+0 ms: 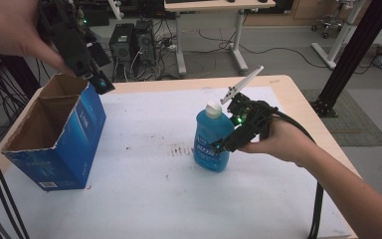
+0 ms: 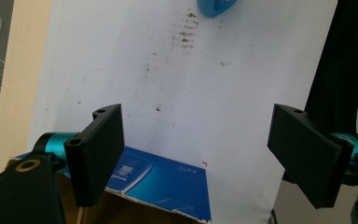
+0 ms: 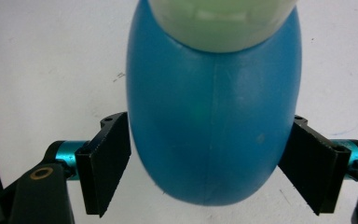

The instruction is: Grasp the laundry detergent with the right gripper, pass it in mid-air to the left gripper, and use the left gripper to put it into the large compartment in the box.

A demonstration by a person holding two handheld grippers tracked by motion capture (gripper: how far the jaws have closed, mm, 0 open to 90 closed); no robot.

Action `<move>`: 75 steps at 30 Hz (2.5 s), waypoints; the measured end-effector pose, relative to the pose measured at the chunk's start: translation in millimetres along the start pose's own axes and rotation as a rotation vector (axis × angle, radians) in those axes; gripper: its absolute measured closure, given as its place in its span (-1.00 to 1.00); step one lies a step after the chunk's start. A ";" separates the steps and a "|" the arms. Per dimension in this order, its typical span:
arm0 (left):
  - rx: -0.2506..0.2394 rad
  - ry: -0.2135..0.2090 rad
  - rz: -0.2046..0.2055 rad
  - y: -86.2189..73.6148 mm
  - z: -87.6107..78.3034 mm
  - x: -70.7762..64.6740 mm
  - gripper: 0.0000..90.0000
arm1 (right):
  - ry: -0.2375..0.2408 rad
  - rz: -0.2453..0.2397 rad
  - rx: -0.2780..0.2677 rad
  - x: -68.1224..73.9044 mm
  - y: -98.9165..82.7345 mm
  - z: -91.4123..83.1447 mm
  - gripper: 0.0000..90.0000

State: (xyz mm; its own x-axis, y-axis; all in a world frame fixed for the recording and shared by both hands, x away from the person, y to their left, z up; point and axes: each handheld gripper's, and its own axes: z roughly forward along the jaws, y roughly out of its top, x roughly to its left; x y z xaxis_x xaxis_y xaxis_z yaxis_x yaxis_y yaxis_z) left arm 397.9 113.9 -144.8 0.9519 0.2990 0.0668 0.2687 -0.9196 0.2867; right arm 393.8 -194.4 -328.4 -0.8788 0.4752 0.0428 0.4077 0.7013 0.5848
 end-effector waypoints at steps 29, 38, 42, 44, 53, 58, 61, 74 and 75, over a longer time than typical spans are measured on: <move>0.006 0.000 0.004 -1.5 1.9 1.1 -0.58 | -0.014 0.040 0.008 -2.5 -0.3 13.5 -0.55; 0.010 0.000 0.003 -2.2 2.3 1.9 -0.58 | -0.034 0.050 0.007 -1.5 -1.0 17.4 -0.53; 0.011 0.000 0.006 -2.2 2.2 1.9 -0.58 | -0.041 0.051 0.005 -1.2 -0.8 18.1 -0.53; 0.011 0.001 0.004 -2.3 2.1 1.6 -0.58 | -0.042 0.057 0.000 -1.2 -0.9 17.7 -0.52; 0.009 0.003 0.003 -2.7 1.5 0.8 -0.58 | -0.044 0.059 -0.006 -0.5 -1.4 16.1 -0.39; 0.007 0.002 0.005 -2.3 1.5 0.1 -0.58 | -0.054 0.057 -0.005 2.4 -2.5 18.5 -0.35; 0.000 0.003 -0.003 -2.5 2.0 -0.3 -0.58 | -0.062 0.060 -0.007 2.8 -2.9 19.0 -0.34; 0.010 0.002 0.006 -2.2 1.9 0.5 -0.58 | -0.073 0.065 -0.021 4.4 -2.5 19.9 -0.25; 0.010 0.002 0.006 -2.2 1.9 0.5 -0.58 | -0.073 0.065 -0.021 4.4 -2.5 19.9 -0.25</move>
State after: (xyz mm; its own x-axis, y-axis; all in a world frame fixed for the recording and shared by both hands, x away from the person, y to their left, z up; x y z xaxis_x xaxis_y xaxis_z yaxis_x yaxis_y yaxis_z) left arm 398.1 115.6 -147.2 0.9534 0.2935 0.0702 0.2640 -0.9239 0.2771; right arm 393.9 -183.5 -345.7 -0.8298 0.5576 0.0228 0.4575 0.6564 0.5998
